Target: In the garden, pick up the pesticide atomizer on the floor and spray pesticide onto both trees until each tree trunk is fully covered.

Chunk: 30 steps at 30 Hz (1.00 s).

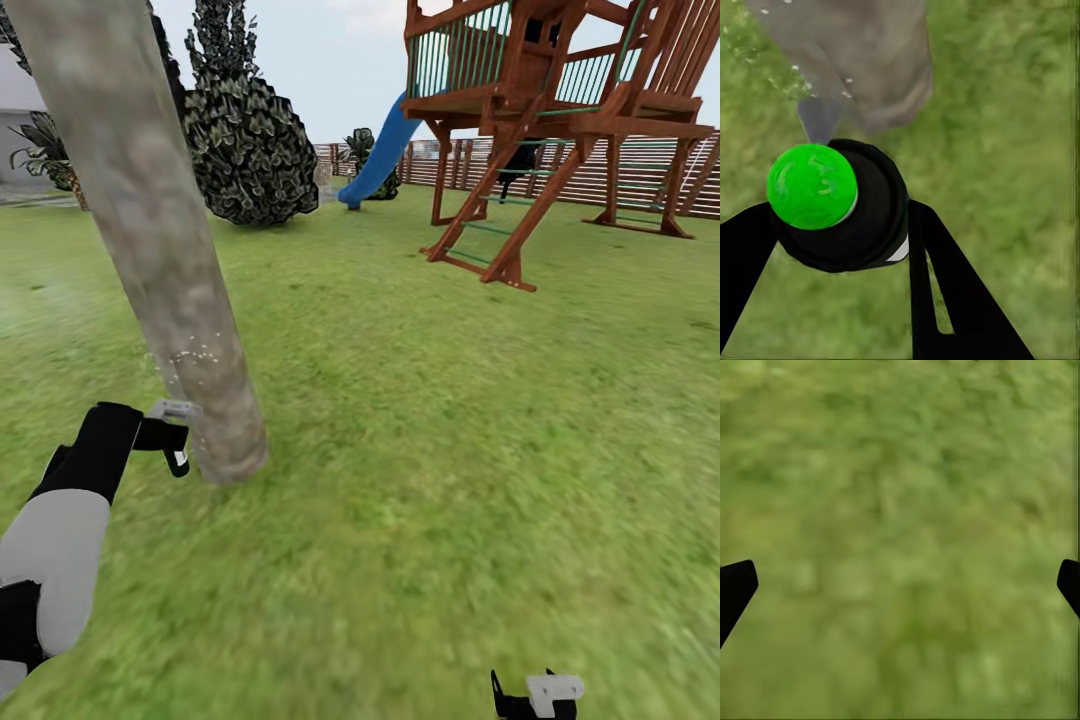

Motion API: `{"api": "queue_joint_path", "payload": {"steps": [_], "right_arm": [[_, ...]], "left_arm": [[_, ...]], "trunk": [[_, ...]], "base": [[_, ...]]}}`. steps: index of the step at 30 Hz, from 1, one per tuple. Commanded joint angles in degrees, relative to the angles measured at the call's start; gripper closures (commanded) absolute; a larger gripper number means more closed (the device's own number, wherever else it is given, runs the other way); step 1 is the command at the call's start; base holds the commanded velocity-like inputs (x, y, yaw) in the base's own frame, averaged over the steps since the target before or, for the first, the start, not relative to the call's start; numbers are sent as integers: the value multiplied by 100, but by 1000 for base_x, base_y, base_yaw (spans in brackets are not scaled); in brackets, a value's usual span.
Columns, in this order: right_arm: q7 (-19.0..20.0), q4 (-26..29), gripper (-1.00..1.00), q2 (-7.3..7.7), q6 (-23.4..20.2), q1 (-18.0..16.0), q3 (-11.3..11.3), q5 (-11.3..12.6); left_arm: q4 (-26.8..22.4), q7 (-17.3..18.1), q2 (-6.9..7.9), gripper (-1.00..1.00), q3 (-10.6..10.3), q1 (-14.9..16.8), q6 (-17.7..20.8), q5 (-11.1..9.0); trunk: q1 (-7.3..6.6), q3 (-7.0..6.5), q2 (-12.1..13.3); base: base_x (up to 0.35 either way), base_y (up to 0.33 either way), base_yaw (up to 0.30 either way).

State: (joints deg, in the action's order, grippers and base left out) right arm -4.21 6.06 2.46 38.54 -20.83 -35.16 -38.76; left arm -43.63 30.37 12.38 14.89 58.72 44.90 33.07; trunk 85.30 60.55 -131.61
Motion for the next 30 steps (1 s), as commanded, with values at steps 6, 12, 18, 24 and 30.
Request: {"api": "queue_joint_path", "payload": {"steps": [6, 12, 18, 24, 30], "right_arm": [[0, 0, -100, 0, -1, 0, 0, 0], [0, 3, -100, 0, 1, 0, 0, 0], [7, 0, -100, -1, 3, 0, 0, 0], [3, 3, -100, 0, 4, 0, 0, 0], [0, 3, -100, 0, 1, 0, -1, 0]], "left_arm": [[33, -3, 205, 100, 386, -254, -50, 29], [18, -12, -12, 100, 506, -300, -28, -2], [-19, -13, -25, 100, 498, -300, -42, 16], [-14, -15, -42, 100, 505, -300, -43, 15], [-30, -17, -35, 100, 507, -300, -41, 6]], "trunk": [[0, 0, 0], [0, 0, 0], [0, 0, 0], [0, 0, 0], [0, 0, 0]], "base": [[78, -43, 0], [0, 0, 113], [7, -24, 151], [170, -197, 2], [240, -183, 0]]}}
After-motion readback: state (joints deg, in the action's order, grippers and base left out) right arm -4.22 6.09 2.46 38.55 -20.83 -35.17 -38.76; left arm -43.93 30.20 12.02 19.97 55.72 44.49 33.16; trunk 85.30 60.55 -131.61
